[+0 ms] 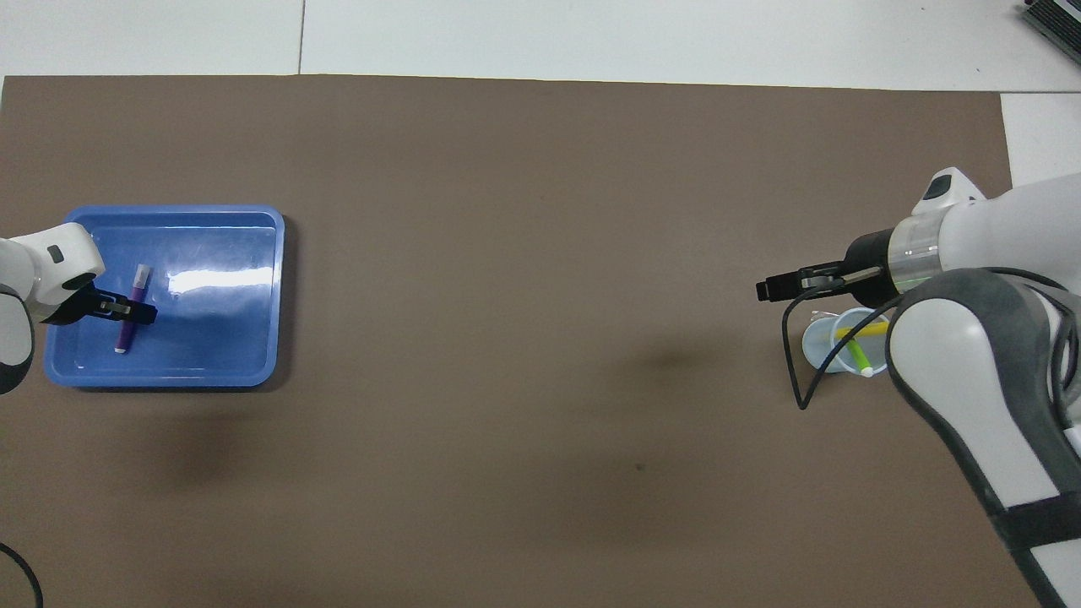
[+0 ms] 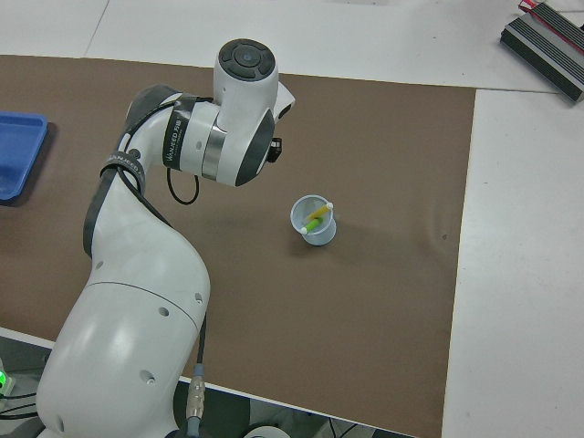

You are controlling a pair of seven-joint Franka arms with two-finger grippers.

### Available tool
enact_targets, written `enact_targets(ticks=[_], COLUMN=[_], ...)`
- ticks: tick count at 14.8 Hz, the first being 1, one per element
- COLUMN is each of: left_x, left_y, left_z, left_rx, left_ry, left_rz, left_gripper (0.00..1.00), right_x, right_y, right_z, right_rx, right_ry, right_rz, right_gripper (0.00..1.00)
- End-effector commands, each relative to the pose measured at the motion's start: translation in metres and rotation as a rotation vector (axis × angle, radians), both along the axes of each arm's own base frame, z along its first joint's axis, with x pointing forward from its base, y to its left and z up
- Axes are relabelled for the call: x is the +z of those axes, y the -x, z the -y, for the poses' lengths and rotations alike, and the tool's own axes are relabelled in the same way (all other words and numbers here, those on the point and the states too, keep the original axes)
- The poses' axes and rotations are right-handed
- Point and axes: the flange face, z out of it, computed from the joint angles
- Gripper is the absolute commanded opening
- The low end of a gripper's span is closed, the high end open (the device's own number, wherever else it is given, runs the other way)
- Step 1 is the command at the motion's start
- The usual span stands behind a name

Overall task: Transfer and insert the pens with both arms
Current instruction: 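Grasp the purple pen with the left gripper while the right gripper returns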

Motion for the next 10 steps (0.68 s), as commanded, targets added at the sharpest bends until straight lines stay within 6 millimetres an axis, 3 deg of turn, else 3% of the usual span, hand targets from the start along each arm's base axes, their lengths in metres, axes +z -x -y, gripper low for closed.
enact_targets(ticks=[1, 3, 5, 7, 9, 10], left_x=[-0.004, -0.015, -0.024, -0.026, -0.030, -0.031], left_y=[-0.008, -0.009, -0.010, -0.010, -0.011, -0.011], left_z=[-0.011, -0.016, -0.017, -0.017, -0.017, -0.017], left_rx=[-0.031, -0.025, -0.024, -0.022, -0.023, -0.021], left_ry=[-0.033, -0.032, -0.032, -0.031, -0.030, -0.030], left_rz=[0.019, 0.025, 0.040, 0.040, 0.040, 0.042], left_gripper=[0.65, 0.62, 0.62, 0.60, 0.46, 0.36], right_x=[0.008, 0.020, 0.046, 0.056, 0.061, 0.064], right_y=[0.004, 0.005, 0.007, 0.005, 0.006, 0.001], right_z=[-0.034, -0.057, -0.099, -0.108, -0.111, -0.110], right_rx=[-0.117, -0.174, -0.145, -0.142, -0.128, -0.133], right_ry=[-0.150, -0.292, -0.363, -0.367, -0.367, -0.364], right_rz=[-0.053, -0.062, -0.017, 0.027, 0.064, 0.128], right_gripper=[0.75, 0.80, 0.81, 0.83, 0.99, 1.00])
